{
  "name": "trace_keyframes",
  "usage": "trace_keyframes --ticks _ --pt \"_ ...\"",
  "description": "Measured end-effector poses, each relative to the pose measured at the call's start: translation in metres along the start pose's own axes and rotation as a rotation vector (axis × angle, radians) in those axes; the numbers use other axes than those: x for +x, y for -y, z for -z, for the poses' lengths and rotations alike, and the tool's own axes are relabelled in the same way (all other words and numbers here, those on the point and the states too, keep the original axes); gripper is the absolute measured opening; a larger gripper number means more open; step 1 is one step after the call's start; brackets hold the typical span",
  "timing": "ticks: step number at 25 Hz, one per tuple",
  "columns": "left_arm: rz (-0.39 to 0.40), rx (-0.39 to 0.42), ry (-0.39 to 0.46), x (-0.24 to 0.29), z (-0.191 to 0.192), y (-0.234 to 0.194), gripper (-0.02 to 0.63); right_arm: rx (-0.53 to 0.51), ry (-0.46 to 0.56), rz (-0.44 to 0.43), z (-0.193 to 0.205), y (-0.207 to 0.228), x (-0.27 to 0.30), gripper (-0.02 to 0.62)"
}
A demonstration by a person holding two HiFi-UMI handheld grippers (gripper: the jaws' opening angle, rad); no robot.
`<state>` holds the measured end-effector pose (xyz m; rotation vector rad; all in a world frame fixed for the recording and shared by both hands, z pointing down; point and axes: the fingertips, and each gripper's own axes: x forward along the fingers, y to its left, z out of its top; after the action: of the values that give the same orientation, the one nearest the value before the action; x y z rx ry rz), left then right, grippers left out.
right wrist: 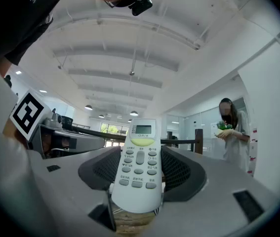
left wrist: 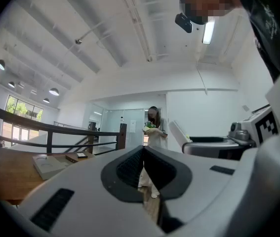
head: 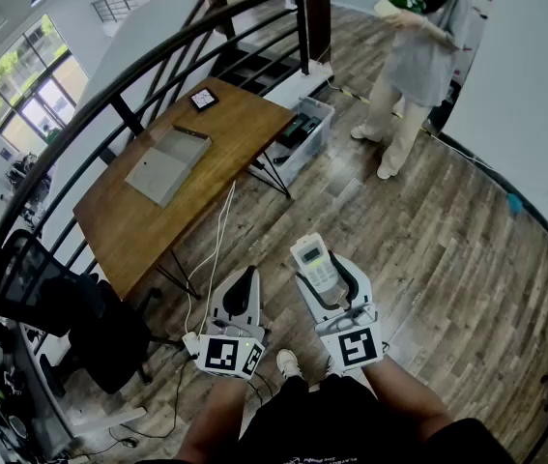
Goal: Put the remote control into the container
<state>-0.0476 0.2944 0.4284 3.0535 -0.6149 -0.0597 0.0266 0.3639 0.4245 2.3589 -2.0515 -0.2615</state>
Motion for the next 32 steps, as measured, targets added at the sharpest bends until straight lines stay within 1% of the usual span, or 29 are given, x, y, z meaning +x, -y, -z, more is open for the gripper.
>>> trace_keyframes --ticks 3,12,20,23,28,32 --pt "0.0 0.011 0.005 -0.002 -0.003 0.0 0.008 0.011 0.005 -0.002 -0.006 -0.005 -0.002 0.265" --pt "-0.031 0.032 0.015 -0.016 -0.012 -0.009 0.008 0.042 0.068 -0.03 -0.027 -0.022 0.0 0.265" --pt "-0.044 0.057 0.018 -0.024 -0.012 -0.016 0.008 0.09 0.079 -0.04 -0.035 -0.024 0.005 0.265" --pt "-0.05 0.047 0.026 -0.029 -0.016 -0.021 0.008 0.094 0.086 -0.048 -0.04 -0.028 0.011 0.265" --pt "-0.026 0.049 0.028 -0.033 -0.021 -0.021 0.008 0.087 0.067 -0.056 -0.041 -0.035 0.018 0.265" --pt "-0.002 0.045 0.028 -0.035 -0.022 -0.026 0.008 0.067 0.076 -0.052 -0.044 -0.041 0.029 0.265"
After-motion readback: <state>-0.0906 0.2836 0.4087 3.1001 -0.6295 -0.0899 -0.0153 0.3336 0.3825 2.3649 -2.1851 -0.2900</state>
